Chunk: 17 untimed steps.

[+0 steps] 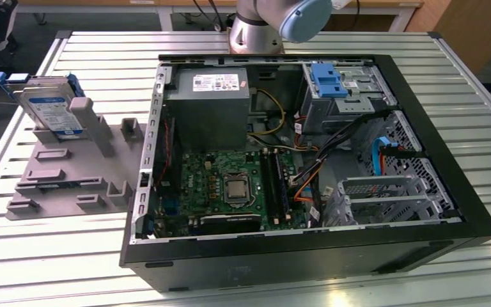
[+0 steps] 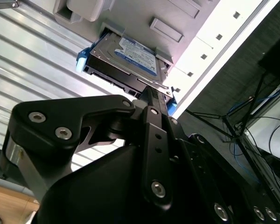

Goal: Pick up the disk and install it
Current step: 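Pick up the disk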

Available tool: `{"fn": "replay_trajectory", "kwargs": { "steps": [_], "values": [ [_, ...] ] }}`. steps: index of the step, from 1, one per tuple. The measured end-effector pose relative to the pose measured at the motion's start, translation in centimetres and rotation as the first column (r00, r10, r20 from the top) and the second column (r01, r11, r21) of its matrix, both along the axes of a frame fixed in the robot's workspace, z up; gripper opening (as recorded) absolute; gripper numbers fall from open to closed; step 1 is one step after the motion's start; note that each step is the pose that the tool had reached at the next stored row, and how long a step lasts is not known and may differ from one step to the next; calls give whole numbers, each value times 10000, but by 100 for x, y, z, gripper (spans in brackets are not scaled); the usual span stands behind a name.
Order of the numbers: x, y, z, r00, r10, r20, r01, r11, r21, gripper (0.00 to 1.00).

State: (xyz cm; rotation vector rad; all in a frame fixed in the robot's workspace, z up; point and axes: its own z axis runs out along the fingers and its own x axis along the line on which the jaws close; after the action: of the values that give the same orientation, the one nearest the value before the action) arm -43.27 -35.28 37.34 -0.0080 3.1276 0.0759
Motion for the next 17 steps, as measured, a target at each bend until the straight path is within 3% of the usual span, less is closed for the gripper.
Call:
{"fn": "replay_trajectory", "kwargs": {
  "steps": [4,8,11,15,17],
  "values": [
    [0,0,0,9992,398,-1,-398,9992,0,11],
    [0,0,0,9956,935,0,-935,9956,0,11],
    [0,0,-1,9896,1437,0,-1437,9896,0,11],
    [0,0,-1,9777,2101,-1,-2101,9777,-1,11],
    [0,0,-1,9760,2177,-1,-2177,9760,0,11]
  ]
}}
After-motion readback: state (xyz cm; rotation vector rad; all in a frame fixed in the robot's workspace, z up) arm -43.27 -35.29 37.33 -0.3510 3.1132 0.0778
